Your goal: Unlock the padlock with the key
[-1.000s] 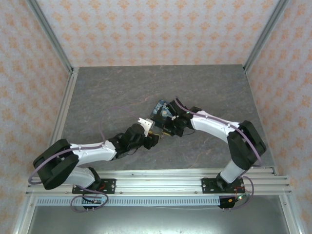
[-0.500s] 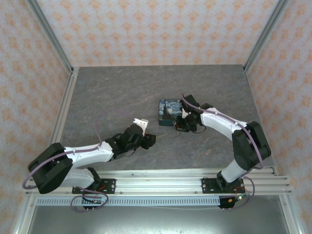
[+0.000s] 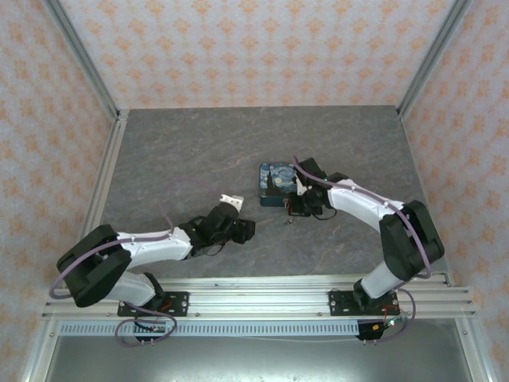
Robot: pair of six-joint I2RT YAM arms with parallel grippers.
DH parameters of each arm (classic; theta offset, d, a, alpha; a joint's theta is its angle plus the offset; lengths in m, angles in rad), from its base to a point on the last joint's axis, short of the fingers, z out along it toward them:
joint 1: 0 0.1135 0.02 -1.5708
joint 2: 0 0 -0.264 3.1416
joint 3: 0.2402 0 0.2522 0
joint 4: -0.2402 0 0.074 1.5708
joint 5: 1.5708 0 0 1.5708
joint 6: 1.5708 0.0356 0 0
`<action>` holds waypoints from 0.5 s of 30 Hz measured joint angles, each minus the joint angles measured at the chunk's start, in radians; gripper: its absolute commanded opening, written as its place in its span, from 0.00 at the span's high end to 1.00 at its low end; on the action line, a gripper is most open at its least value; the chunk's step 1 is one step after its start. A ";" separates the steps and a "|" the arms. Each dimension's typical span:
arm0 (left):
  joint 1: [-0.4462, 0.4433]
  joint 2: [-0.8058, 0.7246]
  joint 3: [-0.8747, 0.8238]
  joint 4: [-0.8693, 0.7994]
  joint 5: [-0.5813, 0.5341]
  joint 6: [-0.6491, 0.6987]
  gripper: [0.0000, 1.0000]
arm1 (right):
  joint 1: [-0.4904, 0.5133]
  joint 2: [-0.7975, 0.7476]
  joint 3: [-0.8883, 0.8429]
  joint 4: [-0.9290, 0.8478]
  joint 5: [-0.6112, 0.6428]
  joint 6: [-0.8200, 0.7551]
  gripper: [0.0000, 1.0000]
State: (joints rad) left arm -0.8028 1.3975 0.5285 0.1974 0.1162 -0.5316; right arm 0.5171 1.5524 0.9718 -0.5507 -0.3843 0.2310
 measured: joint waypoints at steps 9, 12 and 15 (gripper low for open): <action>0.016 0.065 0.052 0.000 0.049 -0.029 0.54 | 0.011 -0.052 -0.063 0.064 0.066 0.167 1.00; 0.026 0.065 0.062 0.000 0.064 -0.029 0.55 | 0.011 -0.053 -0.087 0.096 0.068 0.253 1.00; 0.040 0.065 0.066 0.000 0.077 -0.028 0.55 | 0.011 -0.061 -0.111 0.126 0.071 0.355 1.00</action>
State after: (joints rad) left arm -0.7628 1.4624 0.5941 0.1970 0.1936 -0.5598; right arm 0.5278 1.4918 0.8608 -0.4248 -0.3138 0.5858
